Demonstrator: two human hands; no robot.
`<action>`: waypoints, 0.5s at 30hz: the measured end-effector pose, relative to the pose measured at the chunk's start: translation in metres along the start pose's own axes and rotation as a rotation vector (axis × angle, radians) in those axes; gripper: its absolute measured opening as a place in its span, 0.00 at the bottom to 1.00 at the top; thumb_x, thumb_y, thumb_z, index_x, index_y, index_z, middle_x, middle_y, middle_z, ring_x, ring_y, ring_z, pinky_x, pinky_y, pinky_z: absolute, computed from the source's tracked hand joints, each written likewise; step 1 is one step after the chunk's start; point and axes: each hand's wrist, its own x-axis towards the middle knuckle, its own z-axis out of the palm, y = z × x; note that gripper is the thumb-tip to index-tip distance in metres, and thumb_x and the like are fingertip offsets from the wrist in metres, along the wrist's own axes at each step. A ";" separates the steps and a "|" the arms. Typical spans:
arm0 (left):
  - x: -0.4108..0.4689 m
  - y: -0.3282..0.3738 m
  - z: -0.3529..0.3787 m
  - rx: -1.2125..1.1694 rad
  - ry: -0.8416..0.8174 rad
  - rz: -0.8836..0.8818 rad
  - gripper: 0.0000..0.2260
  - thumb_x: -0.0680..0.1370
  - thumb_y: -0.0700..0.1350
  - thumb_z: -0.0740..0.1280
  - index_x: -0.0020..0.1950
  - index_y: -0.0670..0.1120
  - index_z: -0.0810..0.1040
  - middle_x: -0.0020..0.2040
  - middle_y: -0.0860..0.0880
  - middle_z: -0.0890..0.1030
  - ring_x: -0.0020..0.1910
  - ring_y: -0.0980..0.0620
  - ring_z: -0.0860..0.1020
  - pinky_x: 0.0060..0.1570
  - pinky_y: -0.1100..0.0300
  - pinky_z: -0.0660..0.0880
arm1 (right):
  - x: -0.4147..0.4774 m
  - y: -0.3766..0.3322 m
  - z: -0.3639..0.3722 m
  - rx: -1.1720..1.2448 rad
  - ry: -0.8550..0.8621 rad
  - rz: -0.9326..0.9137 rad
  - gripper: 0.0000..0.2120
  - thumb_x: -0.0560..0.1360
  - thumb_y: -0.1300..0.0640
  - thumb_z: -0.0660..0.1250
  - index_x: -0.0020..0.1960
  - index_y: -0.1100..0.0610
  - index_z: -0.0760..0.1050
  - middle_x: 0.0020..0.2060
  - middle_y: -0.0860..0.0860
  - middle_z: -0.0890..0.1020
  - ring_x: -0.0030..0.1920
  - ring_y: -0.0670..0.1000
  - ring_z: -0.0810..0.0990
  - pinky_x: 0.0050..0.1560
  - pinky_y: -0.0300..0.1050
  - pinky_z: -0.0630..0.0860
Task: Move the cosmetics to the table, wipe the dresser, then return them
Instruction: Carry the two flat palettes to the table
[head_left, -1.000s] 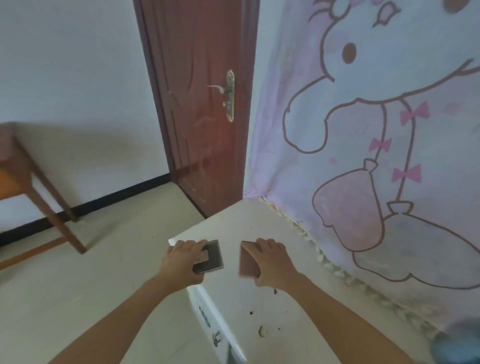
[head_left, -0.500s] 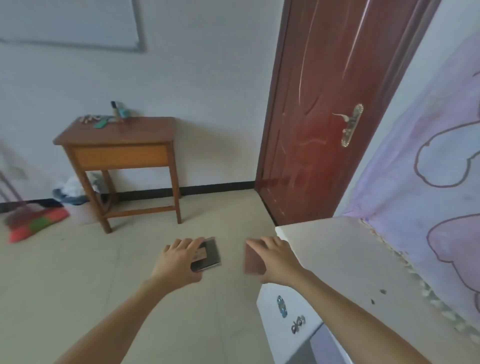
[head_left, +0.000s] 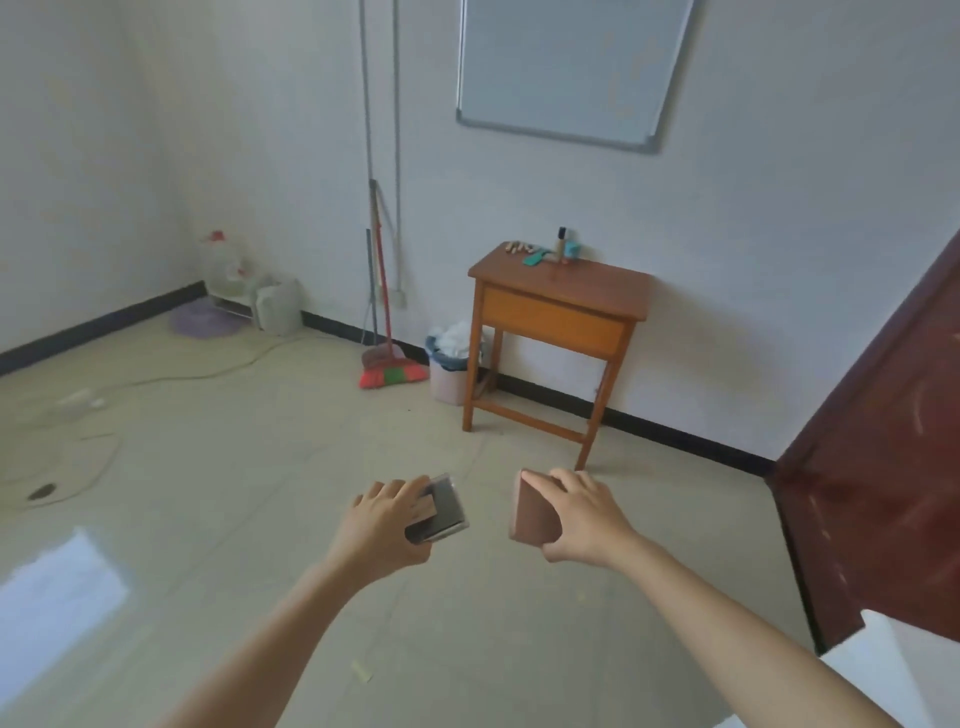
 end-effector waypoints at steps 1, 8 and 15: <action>0.003 -0.006 -0.001 0.000 0.005 -0.017 0.31 0.70 0.51 0.66 0.71 0.54 0.59 0.64 0.52 0.70 0.62 0.49 0.67 0.58 0.60 0.63 | 0.011 -0.003 -0.003 0.000 0.004 -0.020 0.42 0.67 0.48 0.69 0.74 0.46 0.49 0.67 0.51 0.63 0.63 0.54 0.62 0.64 0.47 0.62; 0.063 -0.027 -0.004 0.003 0.031 -0.083 0.31 0.70 0.52 0.66 0.71 0.54 0.59 0.64 0.52 0.70 0.62 0.49 0.67 0.58 0.59 0.63 | 0.085 0.011 -0.017 -0.018 0.024 -0.107 0.42 0.69 0.46 0.69 0.75 0.46 0.48 0.68 0.51 0.62 0.64 0.53 0.62 0.63 0.47 0.64; 0.172 -0.028 -0.005 0.044 0.018 -0.086 0.32 0.70 0.52 0.66 0.72 0.54 0.58 0.65 0.52 0.70 0.61 0.50 0.67 0.57 0.59 0.64 | 0.175 0.063 -0.047 0.002 0.028 -0.115 0.41 0.69 0.46 0.68 0.74 0.45 0.48 0.69 0.50 0.61 0.66 0.53 0.60 0.64 0.47 0.62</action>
